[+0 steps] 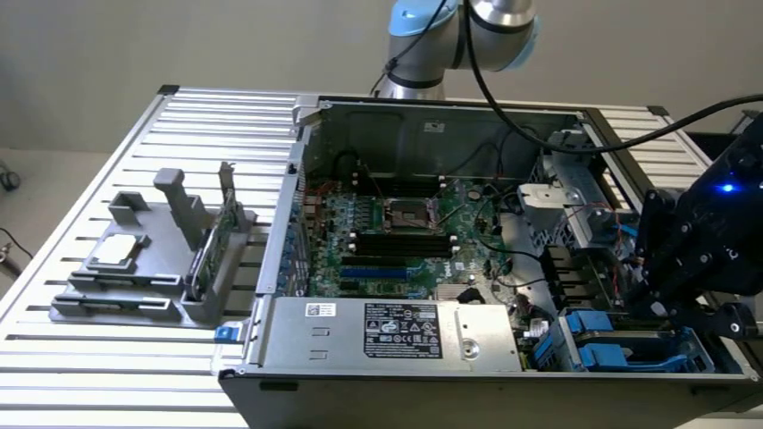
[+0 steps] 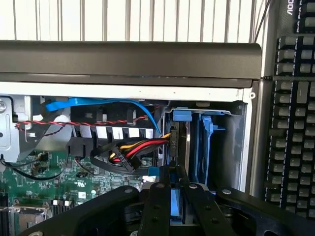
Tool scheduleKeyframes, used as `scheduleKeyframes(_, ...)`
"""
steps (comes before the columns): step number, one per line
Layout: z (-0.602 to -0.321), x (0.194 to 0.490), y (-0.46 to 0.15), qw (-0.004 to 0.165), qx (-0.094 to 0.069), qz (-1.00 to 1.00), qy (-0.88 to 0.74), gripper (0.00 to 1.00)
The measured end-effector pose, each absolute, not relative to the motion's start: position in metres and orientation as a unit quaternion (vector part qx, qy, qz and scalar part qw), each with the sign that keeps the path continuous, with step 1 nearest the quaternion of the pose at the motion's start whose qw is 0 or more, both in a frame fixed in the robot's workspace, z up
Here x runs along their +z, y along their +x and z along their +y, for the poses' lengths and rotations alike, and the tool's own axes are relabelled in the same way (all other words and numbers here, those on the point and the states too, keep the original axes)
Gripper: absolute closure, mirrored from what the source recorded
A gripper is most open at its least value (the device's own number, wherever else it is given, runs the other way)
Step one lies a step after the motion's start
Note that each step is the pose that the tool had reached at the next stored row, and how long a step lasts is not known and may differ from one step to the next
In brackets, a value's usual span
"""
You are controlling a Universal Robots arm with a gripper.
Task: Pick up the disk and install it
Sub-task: 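Insert the second disk wire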
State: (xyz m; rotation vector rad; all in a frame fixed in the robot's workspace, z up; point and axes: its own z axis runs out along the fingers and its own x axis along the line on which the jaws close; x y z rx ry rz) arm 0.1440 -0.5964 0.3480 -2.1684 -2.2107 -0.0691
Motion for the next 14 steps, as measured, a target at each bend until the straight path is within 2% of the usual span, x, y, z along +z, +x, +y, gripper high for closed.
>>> scheduleKeyframes(14,-0.5975,0.3428,0.1441,0.029,-0.03,-0.713,-0.7,0.83)
